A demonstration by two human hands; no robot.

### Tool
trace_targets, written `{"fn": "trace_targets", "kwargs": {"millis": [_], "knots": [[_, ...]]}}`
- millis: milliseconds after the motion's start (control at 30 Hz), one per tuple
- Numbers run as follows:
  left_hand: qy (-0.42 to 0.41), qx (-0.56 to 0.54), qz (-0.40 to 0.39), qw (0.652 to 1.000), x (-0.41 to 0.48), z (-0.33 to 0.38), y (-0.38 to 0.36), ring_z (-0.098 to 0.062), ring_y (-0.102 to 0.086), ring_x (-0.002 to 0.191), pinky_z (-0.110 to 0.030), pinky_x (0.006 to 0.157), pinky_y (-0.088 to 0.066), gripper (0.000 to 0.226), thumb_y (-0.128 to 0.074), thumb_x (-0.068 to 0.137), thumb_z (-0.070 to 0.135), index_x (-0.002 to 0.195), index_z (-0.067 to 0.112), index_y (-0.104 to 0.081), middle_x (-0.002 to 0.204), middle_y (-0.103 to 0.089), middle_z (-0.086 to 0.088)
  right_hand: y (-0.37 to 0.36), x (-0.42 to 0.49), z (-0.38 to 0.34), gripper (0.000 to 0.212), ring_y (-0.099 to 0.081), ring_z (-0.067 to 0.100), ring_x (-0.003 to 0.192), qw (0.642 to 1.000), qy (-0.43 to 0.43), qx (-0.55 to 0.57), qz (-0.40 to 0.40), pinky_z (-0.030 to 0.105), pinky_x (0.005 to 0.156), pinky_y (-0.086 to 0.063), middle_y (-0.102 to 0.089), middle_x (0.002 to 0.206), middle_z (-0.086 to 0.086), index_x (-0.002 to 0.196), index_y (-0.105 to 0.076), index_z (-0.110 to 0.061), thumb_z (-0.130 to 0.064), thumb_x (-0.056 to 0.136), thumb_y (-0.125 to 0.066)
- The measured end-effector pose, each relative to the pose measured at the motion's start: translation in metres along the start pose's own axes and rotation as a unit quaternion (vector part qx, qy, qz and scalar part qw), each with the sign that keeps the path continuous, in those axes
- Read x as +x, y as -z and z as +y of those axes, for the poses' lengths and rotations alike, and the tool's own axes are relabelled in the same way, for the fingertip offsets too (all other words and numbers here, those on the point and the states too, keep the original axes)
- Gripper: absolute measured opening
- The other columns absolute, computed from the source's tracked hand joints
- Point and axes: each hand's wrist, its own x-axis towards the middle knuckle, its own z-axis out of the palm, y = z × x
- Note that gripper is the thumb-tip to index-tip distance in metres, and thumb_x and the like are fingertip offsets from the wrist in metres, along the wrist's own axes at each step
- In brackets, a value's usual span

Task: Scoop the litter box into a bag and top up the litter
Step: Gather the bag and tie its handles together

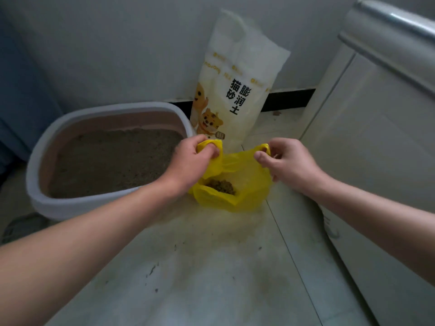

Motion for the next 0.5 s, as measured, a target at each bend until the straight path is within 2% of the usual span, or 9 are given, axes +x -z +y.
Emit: {"fn": "trace_targets", "kwargs": {"millis": [67, 133, 200, 267, 300, 367, 433, 500], "knots": [[0.023, -0.076, 0.009, 0.997, 0.007, 0.014, 0.004, -0.016, -0.068, 0.078, -0.032, 0.079, -0.051, 0.033, -0.056, 0.097, 0.020, 0.071, 0.002, -0.065, 0.087, -0.071, -0.021, 0.003, 0.002, -0.015, 0.024, -0.060, 0.017, 0.046, 0.997, 0.008, 0.071, 0.013, 0.030, 0.049, -0.050, -0.060, 0.059, -0.004, 0.078, -0.064, -0.014, -0.032, 0.092, -0.070], [0.049, -0.155, 0.007, 0.987, 0.015, 0.030, 0.009, -0.021, -0.074, 0.090, -0.038, 0.092, -0.055, 0.045, -0.052, 0.098, 0.025, 0.056, 0.010, -0.057, 0.089, -0.072, -0.027, 0.006, 0.004, -0.028, 0.022, -0.058, 0.017, 0.046, 0.993, 0.033, 0.107, 0.035, 0.031, 0.051, -0.050, -0.060, 0.058, -0.002, 0.081, -0.066, -0.010, -0.028, 0.092, -0.071], [0.058, -0.184, 0.019, 0.981, 0.021, 0.045, 0.013, -0.028, -0.074, 0.089, -0.043, 0.089, -0.057, 0.062, -0.044, 0.102, 0.027, 0.043, 0.016, -0.059, 0.082, -0.075, -0.020, 0.011, 0.007, -0.042, 0.019, -0.056, 0.016, 0.048, 0.987, 0.065, 0.140, 0.054, 0.032, 0.050, -0.050, -0.061, 0.060, 0.002, 0.083, -0.067, -0.007, -0.024, 0.091, -0.072], [0.042, -0.182, 0.038, 0.982, 0.024, 0.052, 0.016, -0.034, -0.070, 0.079, -0.046, 0.085, -0.054, 0.067, -0.041, 0.104, 0.029, 0.040, 0.019, -0.059, 0.065, -0.070, -0.011, 0.016, 0.008, -0.052, 0.015, -0.059, 0.017, 0.052, 0.984, 0.086, 0.149, 0.045, 0.034, 0.049, -0.055, -0.064, 0.068, 0.005, 0.087, -0.067, -0.009, -0.021, 0.091, -0.072], [0.034, -0.180, 0.041, 0.982, 0.024, 0.054, 0.016, -0.034, -0.066, 0.072, -0.046, 0.083, -0.051, 0.064, -0.042, 0.104, 0.028, 0.042, 0.020, -0.056, 0.059, -0.063, -0.008, 0.017, 0.009, -0.055, 0.012, -0.062, 0.019, 0.054, 0.986, 0.091, 0.136, 0.032, 0.036, 0.050, -0.057, -0.066, 0.073, 0.005, 0.089, -0.068, -0.010, -0.021, 0.090, -0.073], [0.027, -0.151, 0.017, 0.988, 0.022, 0.052, 0.012, -0.027, -0.057, 0.067, -0.042, 0.078, -0.046, 0.047, -0.042, 0.104, 0.024, 0.058, 0.016, -0.052, 0.062, -0.051, -0.009, 0.014, 0.008, -0.051, 0.009, -0.066, 0.024, 0.059, 0.991, 0.093, 0.096, 0.015, 0.042, 0.054, -0.059, -0.069, 0.076, 0.003, 0.091, -0.070, -0.013, -0.021, 0.090, -0.073], [0.019, -0.101, -0.026, 0.994, 0.018, 0.046, 0.005, -0.023, -0.053, 0.073, -0.038, 0.075, -0.045, 0.029, -0.041, 0.103, 0.014, 0.079, 0.007, -0.057, 0.073, -0.053, -0.011, 0.008, 0.006, -0.042, 0.006, -0.065, 0.022, 0.065, 0.992, 0.115, 0.047, 0.016, 0.045, 0.061, -0.057, -0.069, 0.078, -0.002, 0.090, -0.071, -0.018, -0.024, 0.089, -0.073], [-0.001, -0.064, -0.062, 0.996, 0.014, 0.037, -0.001, -0.019, -0.056, 0.078, -0.037, 0.076, -0.049, 0.018, -0.042, 0.100, 0.006, 0.095, 0.007, -0.059, 0.082, -0.060, -0.004, 0.005, 0.004, -0.034, 0.008, -0.063, 0.017, 0.081, 0.980, 0.190, -0.042, 0.029, 0.043, 0.071, -0.055, -0.066, 0.090, -0.004, 0.090, -0.071, -0.021, -0.028, 0.088, -0.074]]}}
